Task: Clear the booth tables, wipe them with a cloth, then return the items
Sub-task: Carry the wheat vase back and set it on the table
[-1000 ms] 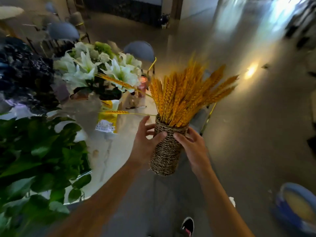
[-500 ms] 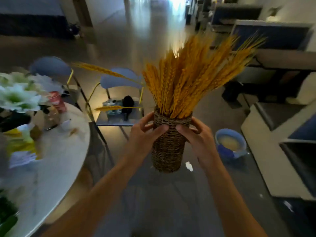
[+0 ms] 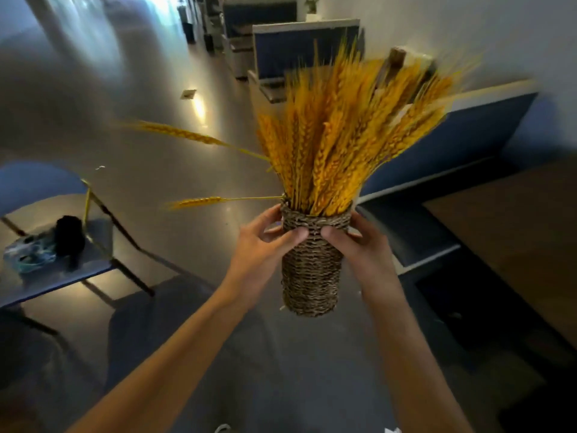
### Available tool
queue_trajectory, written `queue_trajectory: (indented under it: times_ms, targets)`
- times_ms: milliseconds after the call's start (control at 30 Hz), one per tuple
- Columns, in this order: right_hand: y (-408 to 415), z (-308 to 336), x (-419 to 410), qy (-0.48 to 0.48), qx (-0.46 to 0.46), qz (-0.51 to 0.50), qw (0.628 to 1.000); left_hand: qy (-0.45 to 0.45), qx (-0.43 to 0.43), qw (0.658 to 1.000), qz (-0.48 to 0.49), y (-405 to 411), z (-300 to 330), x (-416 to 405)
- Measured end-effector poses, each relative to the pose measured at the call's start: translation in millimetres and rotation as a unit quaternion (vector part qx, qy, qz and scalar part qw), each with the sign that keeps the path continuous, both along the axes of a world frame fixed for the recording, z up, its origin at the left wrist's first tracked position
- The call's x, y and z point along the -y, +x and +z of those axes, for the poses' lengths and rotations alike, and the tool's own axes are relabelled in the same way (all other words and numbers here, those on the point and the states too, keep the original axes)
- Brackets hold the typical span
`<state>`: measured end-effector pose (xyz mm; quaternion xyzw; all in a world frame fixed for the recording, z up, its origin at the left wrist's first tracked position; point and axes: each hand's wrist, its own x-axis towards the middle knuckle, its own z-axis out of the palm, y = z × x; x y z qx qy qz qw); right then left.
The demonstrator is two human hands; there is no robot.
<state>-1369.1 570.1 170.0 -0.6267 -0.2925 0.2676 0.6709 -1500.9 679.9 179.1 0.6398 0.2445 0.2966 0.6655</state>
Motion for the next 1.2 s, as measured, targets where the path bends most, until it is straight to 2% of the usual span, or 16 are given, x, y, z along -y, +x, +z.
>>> queue_trajectory:
  times_ms: [367, 667, 967, 1200]
  targets:
    - [136, -14, 114, 0.012, -0.055, -0.189, 0.98, 0.022, -0.03, 0.982, -0.183, 197, -18, 63]
    - [265, -1, 172, 0.002, -0.055, -0.345, 0.937, -0.023, -0.016, 0.935, -0.354, 378, -14, 110]
    - [349, -8, 249, -0.001, -0.069, -0.451, 0.89, -0.024, -0.016, 0.895, -0.445, 499, -21, 188]
    - [419, -27, 354, -0.007, -0.066, -0.47, 0.88, -0.02, -0.026, 0.879, -0.476, 579, -34, 293]
